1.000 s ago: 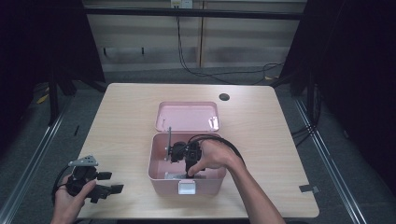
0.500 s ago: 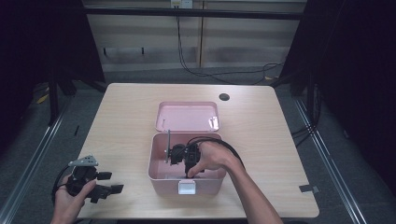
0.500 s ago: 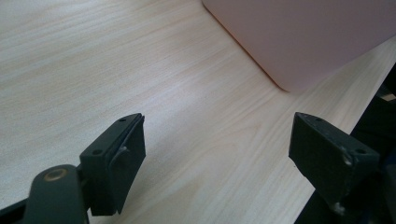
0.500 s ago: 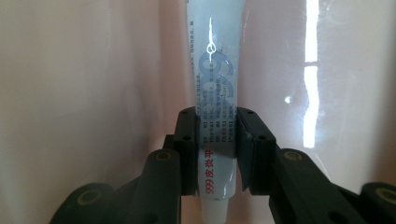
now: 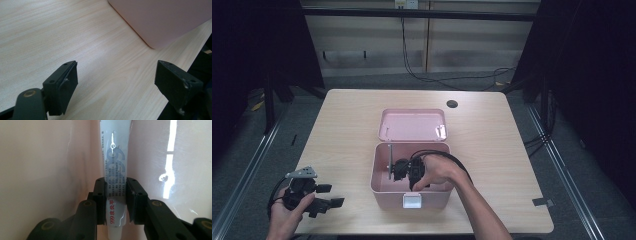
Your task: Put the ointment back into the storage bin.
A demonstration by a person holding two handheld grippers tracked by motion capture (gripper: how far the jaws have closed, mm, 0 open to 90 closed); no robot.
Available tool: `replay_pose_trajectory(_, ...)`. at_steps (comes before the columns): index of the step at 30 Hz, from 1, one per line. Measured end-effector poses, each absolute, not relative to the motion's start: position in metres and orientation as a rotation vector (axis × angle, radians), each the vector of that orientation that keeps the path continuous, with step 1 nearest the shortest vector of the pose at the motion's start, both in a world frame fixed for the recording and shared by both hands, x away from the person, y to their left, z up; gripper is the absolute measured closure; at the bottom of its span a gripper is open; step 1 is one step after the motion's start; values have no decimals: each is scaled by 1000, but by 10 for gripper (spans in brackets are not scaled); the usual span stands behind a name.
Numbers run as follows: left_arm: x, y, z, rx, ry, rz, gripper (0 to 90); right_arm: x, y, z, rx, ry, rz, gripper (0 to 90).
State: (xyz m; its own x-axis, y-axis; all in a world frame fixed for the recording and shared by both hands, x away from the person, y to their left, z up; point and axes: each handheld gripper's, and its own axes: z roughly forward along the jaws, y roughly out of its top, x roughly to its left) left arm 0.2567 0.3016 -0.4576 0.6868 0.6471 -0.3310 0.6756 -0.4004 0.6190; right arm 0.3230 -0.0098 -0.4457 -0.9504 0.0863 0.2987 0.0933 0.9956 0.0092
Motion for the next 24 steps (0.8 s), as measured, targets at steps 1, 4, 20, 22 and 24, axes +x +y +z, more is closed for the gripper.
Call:
replay_pose_trajectory(1, 257, 302, -458, 2137, 1010, -49, 186, 323, -9, -447, -135, -2836, -30, 713)
replay_pose_trajectory(4, 257, 302, -457, 2132, 1010, -48, 185, 322, -8, -451, -125, -2826, -23, 713)
replay_pose_trajectory(20, 256, 301, -457, 2132, 1010, -46, 185, 321, -8, -455, -130, -2821, -20, 709)
replay_pose_trajectory(22, 257, 301, -457, 2136, 1006, -49, 186, 321, -8, -455, -139, -2821, -18, 708)
replay_pose_trajectory(24, 257, 302, -457, 2135, 1008, -42, 186, 321, -8, -456, -142, -2818, -31, 708)
